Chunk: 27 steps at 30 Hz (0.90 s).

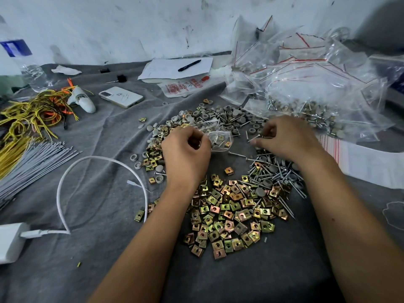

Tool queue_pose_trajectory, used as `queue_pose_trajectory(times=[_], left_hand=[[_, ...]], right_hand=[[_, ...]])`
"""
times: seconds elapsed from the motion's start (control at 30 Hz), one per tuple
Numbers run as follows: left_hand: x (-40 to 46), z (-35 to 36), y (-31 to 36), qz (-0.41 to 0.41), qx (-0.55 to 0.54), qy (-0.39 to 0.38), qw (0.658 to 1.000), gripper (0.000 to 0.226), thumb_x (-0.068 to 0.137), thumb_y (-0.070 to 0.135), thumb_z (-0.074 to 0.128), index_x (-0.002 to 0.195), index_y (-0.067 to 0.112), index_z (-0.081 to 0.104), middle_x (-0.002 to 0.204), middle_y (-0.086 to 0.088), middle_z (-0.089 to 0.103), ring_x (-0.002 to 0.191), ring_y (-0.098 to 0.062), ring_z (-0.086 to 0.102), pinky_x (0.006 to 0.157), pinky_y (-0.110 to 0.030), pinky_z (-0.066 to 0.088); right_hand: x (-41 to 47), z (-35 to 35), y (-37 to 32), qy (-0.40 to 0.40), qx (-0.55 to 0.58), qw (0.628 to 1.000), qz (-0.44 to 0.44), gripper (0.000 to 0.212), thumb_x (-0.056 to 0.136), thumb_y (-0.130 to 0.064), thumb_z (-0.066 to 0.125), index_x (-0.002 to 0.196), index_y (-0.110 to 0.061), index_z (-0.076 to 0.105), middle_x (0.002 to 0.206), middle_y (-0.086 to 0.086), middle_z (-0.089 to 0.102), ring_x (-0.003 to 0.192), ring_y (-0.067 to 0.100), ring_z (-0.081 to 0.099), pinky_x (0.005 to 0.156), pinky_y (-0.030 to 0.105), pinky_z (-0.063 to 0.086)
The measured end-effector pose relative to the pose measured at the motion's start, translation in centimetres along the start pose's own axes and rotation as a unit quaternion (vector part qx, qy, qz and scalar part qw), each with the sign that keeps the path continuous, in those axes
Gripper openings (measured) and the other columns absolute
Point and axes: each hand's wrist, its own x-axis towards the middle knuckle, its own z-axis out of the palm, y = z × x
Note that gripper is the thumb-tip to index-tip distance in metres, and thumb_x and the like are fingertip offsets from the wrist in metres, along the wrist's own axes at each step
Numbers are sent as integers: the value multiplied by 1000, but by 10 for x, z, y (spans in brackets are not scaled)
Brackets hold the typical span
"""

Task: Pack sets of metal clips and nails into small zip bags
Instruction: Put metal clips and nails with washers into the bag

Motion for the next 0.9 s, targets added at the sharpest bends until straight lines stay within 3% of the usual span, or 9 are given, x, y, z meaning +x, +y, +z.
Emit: queue_pose_trajectory(times=[0.1, 0.23, 0.4, 0.57, 0.73, 0.9], left_hand=[[0, 0, 0, 2, -1, 1, 1000, 17, 89, 16, 72, 72, 18, 70, 69, 7, 65, 63, -7, 61, 58, -24, 49], [0, 1, -1, 0, -1, 1, 1000, 19, 89, 16, 73, 71, 21, 69, 70, 7, 65, 63, -7, 61, 58, -22, 48], [0, 0, 0, 2, -1, 3, 1000, 18, 88, 15, 72, 71, 20, 69, 69, 7, 65, 64, -8, 61, 58, -25, 49], [0, 0, 1, 1, -1, 6, 1000, 17, 88, 14, 72, 71, 18, 70, 69, 6, 65, 63, -8, 61, 58, -29, 51], [0, 0, 0, 7, 1, 4, 1000, 15, 88, 16, 73, 73, 15, 71, 69, 4, 65, 65, -12, 62, 61, -36, 52], [0, 0, 0, 10, 1, 5, 1000, 14, 88, 16, 72, 74, 14, 72, 70, 4, 65, 66, -13, 62, 62, -39, 53]], right_hand=[[2, 2, -2, -42, -12, 999, 5, 23, 82, -44, 83, 80, -25, 70, 85, -4, 69, 76, 12, 61, 75, 33, 51], [2, 7, -5, -42, -7, 999, -18, 20, 83, -31, 84, 74, -25, 67, 76, -8, 66, 70, 5, 59, 66, 30, 46], [1, 7, -4, -17, 44, 997, -61, 20, 82, -22, 85, 90, -24, 66, 85, -9, 67, 78, 10, 64, 76, 37, 57], [-3, 5, -23, 65, 243, 957, -145, 20, 84, -20, 83, 97, -21, 68, 86, -8, 70, 78, 5, 68, 69, 16, 55], [-12, 14, -45, 41, 364, 906, -213, 19, 85, -16, 82, 97, -18, 67, 88, -5, 72, 79, 15, 74, 69, 26, 59], [-13, 20, -49, 31, 303, 921, -243, 19, 82, -19, 86, 94, -20, 71, 89, -10, 72, 83, 11, 73, 72, 38, 63]])
